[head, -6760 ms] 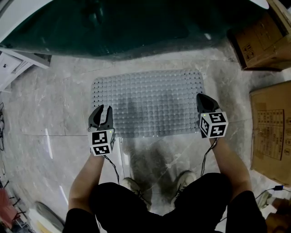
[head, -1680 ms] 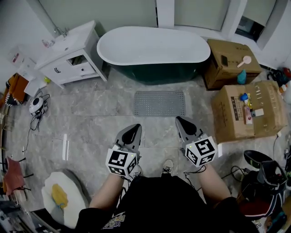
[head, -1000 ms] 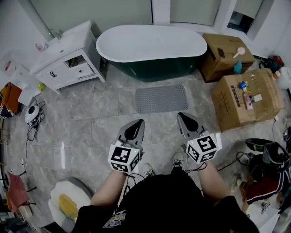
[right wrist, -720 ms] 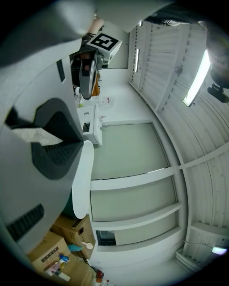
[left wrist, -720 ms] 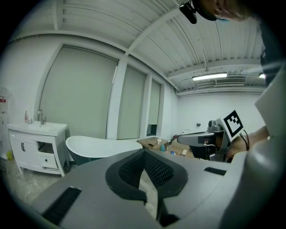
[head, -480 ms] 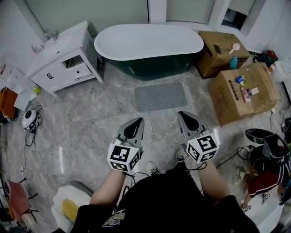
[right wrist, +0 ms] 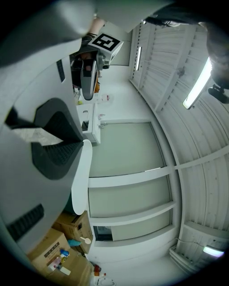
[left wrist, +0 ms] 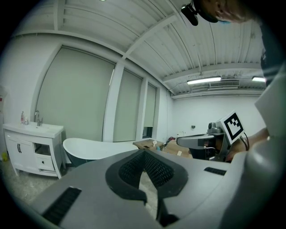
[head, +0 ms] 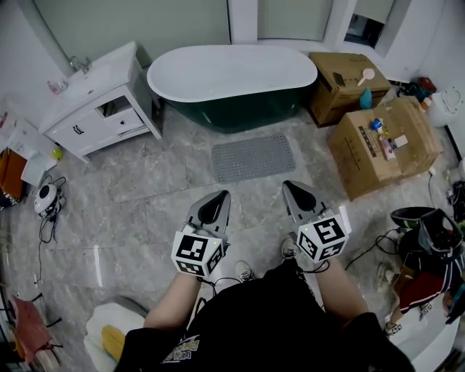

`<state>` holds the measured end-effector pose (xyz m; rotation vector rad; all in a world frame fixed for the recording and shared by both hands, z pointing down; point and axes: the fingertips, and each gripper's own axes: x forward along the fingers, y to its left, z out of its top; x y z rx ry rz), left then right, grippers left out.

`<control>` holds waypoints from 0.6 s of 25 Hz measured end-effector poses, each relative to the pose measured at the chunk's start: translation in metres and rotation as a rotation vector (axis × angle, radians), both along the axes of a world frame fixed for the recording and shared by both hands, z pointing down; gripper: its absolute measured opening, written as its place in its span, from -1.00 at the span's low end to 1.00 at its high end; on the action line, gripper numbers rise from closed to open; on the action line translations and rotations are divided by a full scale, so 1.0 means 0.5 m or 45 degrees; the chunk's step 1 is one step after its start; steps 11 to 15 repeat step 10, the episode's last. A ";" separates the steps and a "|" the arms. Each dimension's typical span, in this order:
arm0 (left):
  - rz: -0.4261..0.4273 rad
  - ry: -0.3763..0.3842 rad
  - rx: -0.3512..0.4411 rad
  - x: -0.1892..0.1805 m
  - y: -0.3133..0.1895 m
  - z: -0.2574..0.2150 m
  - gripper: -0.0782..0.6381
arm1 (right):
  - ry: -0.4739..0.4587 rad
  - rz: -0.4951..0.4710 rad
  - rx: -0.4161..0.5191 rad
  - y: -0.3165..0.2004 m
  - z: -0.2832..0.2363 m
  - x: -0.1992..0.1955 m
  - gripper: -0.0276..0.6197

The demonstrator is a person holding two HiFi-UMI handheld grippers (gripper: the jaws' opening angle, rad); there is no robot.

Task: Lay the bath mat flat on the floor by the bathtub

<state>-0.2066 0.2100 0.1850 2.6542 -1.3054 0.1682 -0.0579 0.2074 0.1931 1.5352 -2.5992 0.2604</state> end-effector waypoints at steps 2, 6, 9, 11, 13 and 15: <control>-0.008 0.010 0.003 -0.001 0.003 -0.004 -0.74 | 0.003 -0.001 0.002 0.006 -0.002 0.001 -0.87; -0.016 0.025 0.006 0.003 0.014 -0.005 -0.74 | 0.008 -0.003 0.005 0.018 -0.003 0.005 -0.87; -0.014 0.028 0.006 0.006 0.023 -0.002 -0.74 | 0.008 -0.001 0.008 0.026 -0.004 0.006 -0.87; -0.014 0.028 0.005 0.007 0.026 -0.001 -0.74 | 0.008 -0.001 0.009 0.028 -0.004 0.007 -0.87; -0.014 0.028 0.005 0.007 0.026 -0.001 -0.74 | 0.008 -0.001 0.009 0.028 -0.004 0.007 -0.87; -0.014 0.028 0.005 0.007 0.026 -0.001 -0.74 | 0.008 -0.001 0.009 0.028 -0.004 0.007 -0.87</control>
